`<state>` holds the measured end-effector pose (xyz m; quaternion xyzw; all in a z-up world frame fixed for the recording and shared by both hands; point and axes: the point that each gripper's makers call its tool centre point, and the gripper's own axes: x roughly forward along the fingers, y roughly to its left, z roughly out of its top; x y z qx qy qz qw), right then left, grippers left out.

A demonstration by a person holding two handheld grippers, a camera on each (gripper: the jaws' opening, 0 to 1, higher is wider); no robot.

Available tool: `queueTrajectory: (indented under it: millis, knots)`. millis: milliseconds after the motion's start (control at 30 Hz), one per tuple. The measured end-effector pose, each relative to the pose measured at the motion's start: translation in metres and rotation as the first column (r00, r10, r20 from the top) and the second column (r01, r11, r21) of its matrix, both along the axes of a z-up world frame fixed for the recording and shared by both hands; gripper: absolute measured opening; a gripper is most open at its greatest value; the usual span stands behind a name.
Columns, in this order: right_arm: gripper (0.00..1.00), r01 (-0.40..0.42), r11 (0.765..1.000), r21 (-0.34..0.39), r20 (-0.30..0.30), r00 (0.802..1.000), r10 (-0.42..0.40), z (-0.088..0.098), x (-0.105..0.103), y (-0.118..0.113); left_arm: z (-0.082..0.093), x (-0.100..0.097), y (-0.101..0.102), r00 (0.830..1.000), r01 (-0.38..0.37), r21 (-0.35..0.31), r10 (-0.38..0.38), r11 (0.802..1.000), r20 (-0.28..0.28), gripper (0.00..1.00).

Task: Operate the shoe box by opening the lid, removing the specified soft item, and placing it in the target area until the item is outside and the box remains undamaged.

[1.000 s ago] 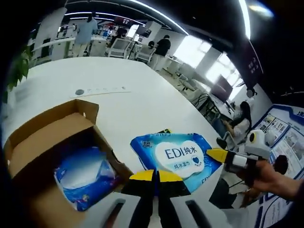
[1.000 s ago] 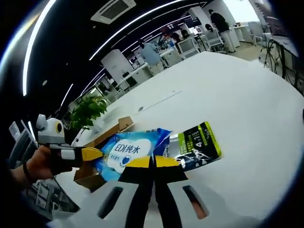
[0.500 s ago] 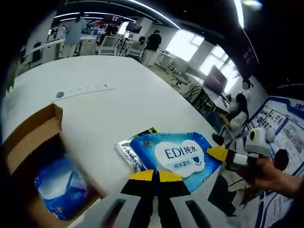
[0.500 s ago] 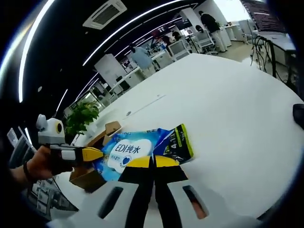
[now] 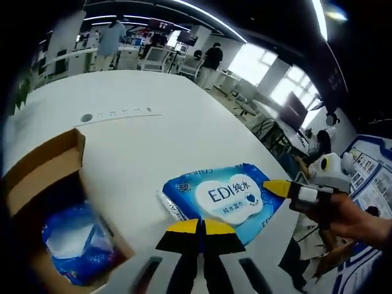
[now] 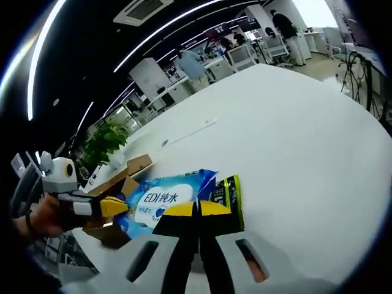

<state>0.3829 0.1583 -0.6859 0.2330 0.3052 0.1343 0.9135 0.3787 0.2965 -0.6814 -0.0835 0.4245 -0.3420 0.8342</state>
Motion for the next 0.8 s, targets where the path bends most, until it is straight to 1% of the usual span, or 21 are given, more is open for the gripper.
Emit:
queueTrajectory:
  millis: [67, 167, 333, 400, 500, 567, 633, 700, 800]
  knots:
    - [0.0, -0.015, 1.0, -0.008, -0.01, 1.0, 0.015, -0.003, 0.004, 0.002, -0.005, 0.003, 0.001, 0.999, -0.032, -0.004, 0.032, 0.999, -0.016, 0.0]
    - [0.0, -0.045, 0.999, -0.023, -0.02, 0.999, 0.045, -0.008, 0.012, 0.003, -0.015, 0.013, 0.001, 0.998, -0.054, 0.005, 0.054, 0.999, -0.018, 0.0]
    - [0.0, -0.063, 0.997, -0.036, -0.036, 0.997, 0.062, -0.016, 0.018, 0.005, -0.023, 0.017, -0.001, 0.996, -0.086, 0.02, 0.086, 0.996, -0.013, 0.0]
    - [0.0, -0.07, 0.997, -0.041, -0.037, 0.997, 0.069, -0.02, 0.02, 0.005, -0.029, 0.018, -0.002, 0.995, -0.099, 0.025, 0.1, 0.995, -0.02, 0.0]
    - [0.0, -0.076, 0.996, -0.039, -0.061, 0.995, 0.074, -0.031, 0.023, 0.004, -0.031, 0.018, -0.002, 0.994, -0.11, 0.032, 0.11, 0.993, -0.017, 0.0]
    - [0.0, -0.085, 0.995, -0.05, -0.069, 0.994, 0.082, -0.035, 0.024, 0.005, -0.035, 0.022, 0.0, 0.994, -0.107, 0.067, 0.106, 0.992, 0.011, 0.0]
    - [0.0, -0.094, 0.994, -0.06, -0.073, 0.993, 0.09, -0.038, 0.025, 0.007, -0.039, 0.024, -0.001, 0.994, -0.106, 0.094, 0.104, 0.99, 0.021, 0.0]
    - [0.0, -0.099, 0.993, -0.067, -0.078, 0.993, 0.094, -0.043, 0.028, 0.005, -0.043, 0.023, -0.001, 0.996, -0.093, 0.115, 0.091, 0.989, 0.021, 0.0]
    - [0.0, -0.111, 0.991, -0.078, -0.091, 0.99, 0.104, -0.049, 0.025, 0.005, -0.05, 0.021, -0.001, 0.997, -0.08, 0.126, 0.08, 0.989, 0.006, 0.0]
